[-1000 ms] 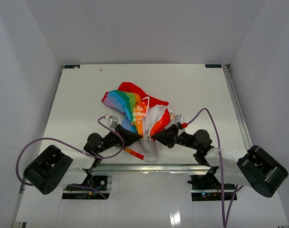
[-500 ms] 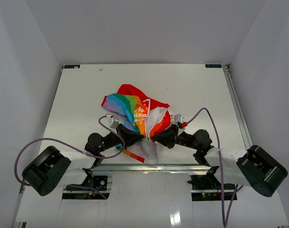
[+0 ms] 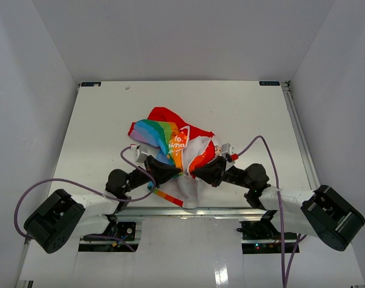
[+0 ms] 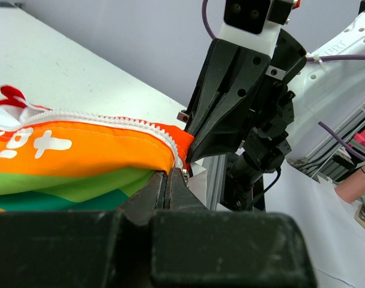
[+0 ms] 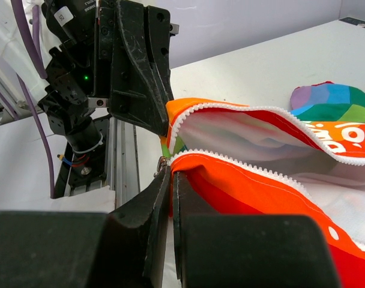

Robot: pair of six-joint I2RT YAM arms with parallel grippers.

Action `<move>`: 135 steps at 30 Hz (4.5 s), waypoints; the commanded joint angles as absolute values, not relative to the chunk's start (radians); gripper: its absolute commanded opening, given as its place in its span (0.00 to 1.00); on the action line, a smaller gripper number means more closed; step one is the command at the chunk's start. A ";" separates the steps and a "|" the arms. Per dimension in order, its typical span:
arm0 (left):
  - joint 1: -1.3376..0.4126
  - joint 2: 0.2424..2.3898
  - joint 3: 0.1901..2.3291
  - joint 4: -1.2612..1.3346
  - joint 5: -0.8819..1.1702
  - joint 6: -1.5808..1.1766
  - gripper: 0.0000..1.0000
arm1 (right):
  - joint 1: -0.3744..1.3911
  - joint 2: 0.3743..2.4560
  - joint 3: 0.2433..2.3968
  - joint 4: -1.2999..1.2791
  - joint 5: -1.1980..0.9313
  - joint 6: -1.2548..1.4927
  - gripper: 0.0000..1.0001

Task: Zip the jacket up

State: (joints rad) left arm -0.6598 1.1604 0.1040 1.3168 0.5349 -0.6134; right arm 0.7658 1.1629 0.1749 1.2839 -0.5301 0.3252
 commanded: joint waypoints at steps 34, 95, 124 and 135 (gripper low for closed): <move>-0.678 1.049 0.095 1.816 0.489 -0.670 0.00 | 0.764 1.186 0.289 1.827 -0.535 0.426 0.08; -0.687 0.962 0.115 1.819 0.396 -0.726 0.00 | 0.765 1.132 0.344 1.887 -0.563 0.518 0.08; -0.702 0.986 0.136 1.819 0.393 -0.744 0.00 | 0.765 1.121 0.351 1.886 -0.555 0.517 0.08; -0.716 0.997 0.136 1.819 0.390 -0.744 0.00 | 0.765 1.122 0.357 1.887 -0.549 0.519 0.08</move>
